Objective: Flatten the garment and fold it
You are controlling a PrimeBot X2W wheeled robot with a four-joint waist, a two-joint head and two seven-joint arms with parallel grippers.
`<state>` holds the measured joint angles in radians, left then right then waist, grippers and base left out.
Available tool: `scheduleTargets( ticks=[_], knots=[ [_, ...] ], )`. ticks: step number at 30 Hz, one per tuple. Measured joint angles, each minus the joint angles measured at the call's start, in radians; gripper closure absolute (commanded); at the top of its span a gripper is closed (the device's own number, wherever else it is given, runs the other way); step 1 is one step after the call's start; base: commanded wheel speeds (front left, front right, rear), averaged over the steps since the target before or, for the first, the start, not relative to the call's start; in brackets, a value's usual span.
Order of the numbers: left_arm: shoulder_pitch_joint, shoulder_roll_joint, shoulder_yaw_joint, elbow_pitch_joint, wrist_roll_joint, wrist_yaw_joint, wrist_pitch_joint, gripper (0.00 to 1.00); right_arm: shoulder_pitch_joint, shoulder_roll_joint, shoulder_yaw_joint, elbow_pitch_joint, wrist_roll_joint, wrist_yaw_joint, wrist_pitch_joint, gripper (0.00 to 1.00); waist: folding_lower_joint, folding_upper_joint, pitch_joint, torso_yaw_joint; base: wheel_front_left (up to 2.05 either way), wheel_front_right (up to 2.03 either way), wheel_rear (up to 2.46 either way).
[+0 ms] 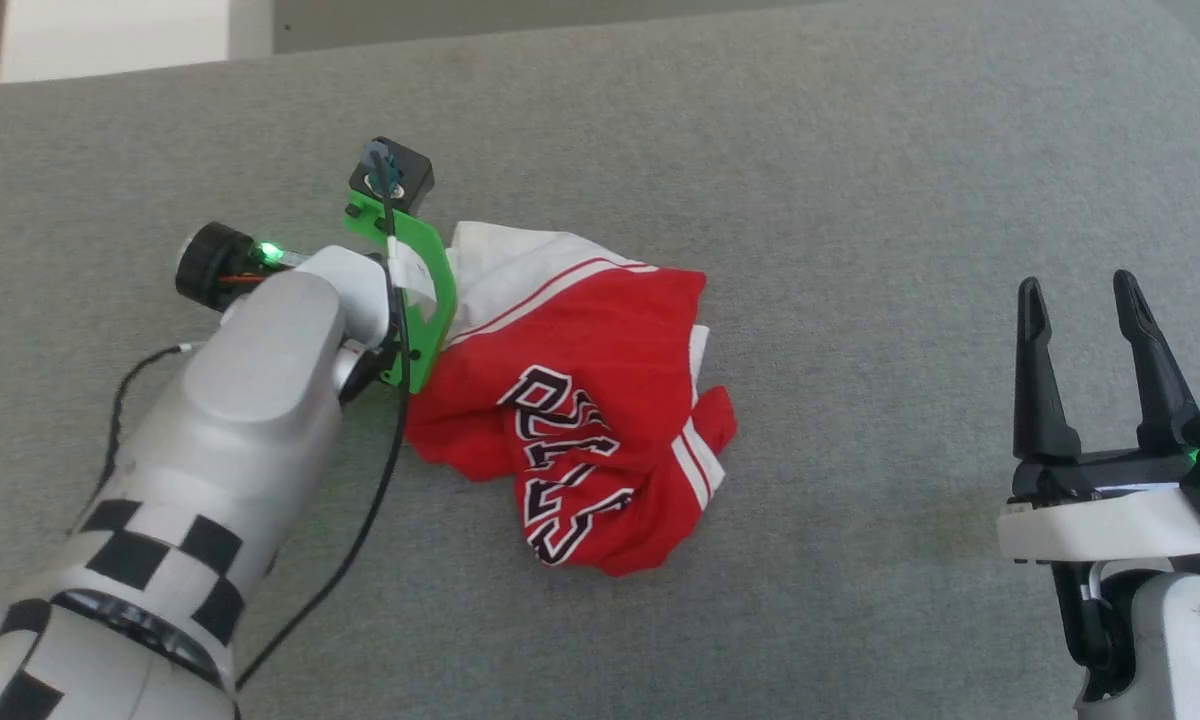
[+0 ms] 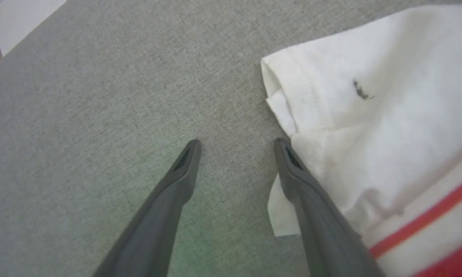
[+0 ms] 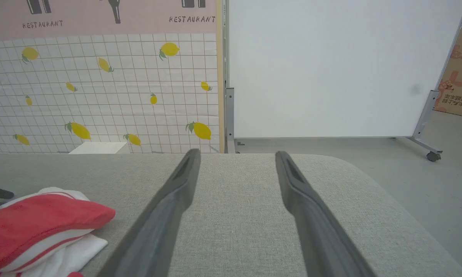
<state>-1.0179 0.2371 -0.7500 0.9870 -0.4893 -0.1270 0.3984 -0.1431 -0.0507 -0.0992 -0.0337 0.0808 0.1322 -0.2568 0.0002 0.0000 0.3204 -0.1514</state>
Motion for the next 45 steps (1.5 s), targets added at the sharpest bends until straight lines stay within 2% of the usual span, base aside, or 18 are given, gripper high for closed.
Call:
scheduleTargets(
  ticks=[6, 9, 13, 16, 21, 29, 40, 41, 45],
  knots=[
    [-0.052, 0.085, -0.157, -0.088, -0.178, 0.001, 0.159, 0.00, -0.008, 0.000, -0.002, 0.001, 0.003, 0.000, 0.000, 0.00, -0.0001, 0.0000, 0.041, -0.041, 0.00, 0.00, 0.00],
    [-0.074, 0.126, -0.203, -0.132, -0.273, 0.002, 0.235, 0.00, -0.011, 0.000, -0.002, 0.001, 0.007, 0.000, 0.000, 0.00, -0.0001, 0.0000, 0.054, -0.053, 0.00, 0.00, 0.00],
    [-0.098, 0.170, -0.252, -0.185, -0.365, 0.002, 0.270, 0.00, -0.018, 0.000, -0.001, 0.001, 0.007, 0.000, 0.000, 0.00, -0.0001, 0.0000, 0.068, -0.060, 0.00, 0.00, 0.00],
    [-0.112, 0.183, -0.279, -0.204, -0.413, 0.002, 0.269, 0.00, -0.021, 0.000, 0.000, 0.001, 0.007, 0.000, 0.000, 0.00, -0.0001, 0.0000, 0.073, -0.060, 0.00, 0.00, 0.00],
    [-0.133, 0.190, -0.352, -0.230, -0.444, 0.002, 0.267, 0.00, -0.021, 0.000, 0.000, 0.001, 0.007, 0.000, 0.000, 0.00, -0.0001, 0.0000, 0.068, -0.055, 0.00, 0.00, 0.00],
    [-0.168, 0.184, -0.443, -0.240, -0.494, 0.000, 0.201, 0.00, -0.021, 0.000, 0.000, 0.002, 0.007, 0.000, 0.000, 0.00, -0.0001, 0.0000, 0.059, -0.048, 0.00, 0.00, 0.00],
    [-0.207, 0.163, -0.522, -0.269, -0.463, 0.000, 0.183, 0.00, -0.021, 0.000, 0.009, 0.005, 0.006, 0.000, 0.000, 0.00, -0.0001, 0.0000, 0.071, -0.057, 0.00, 0.00, 0.00],
    [-0.207, 0.163, -0.523, -0.268, -0.462, 0.000, 0.186, 1.00, -0.021, 0.000, 0.010, 0.005, 0.006, 0.000, 0.000, 0.00, -0.0001, 0.0000, 0.073, -0.060, 0.00, 0.00, 0.00],
    [-0.207, 0.165, -0.523, -0.284, -0.453, 0.000, 0.216, 1.00, -0.021, 0.000, 0.007, 0.006, 0.006, 0.000, 0.000, 0.00, -0.0002, 0.0000, 0.081, -0.071, 0.00, 0.00, 0.00]
  ],
)
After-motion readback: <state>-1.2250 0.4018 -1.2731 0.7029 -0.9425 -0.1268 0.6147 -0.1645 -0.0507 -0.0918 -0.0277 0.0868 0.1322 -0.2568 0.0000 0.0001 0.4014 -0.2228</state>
